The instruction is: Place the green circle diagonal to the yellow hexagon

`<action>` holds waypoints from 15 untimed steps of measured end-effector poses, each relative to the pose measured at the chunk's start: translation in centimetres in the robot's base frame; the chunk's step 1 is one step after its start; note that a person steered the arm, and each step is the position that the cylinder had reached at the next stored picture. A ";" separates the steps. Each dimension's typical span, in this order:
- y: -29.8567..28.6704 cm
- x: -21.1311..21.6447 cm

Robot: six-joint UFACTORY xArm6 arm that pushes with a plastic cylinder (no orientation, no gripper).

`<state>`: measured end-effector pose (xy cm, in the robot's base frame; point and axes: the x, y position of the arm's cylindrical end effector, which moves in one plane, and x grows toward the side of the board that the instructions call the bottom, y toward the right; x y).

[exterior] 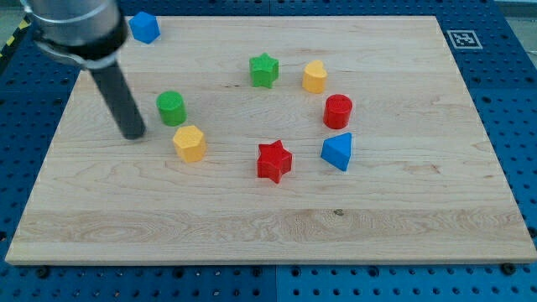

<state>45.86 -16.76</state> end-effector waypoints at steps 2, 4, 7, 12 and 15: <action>4.9 0.7; 2.8 -2.5; 2.7 -10.3; 3.7 -12.4; 2.9 -14.2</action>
<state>31.71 -13.88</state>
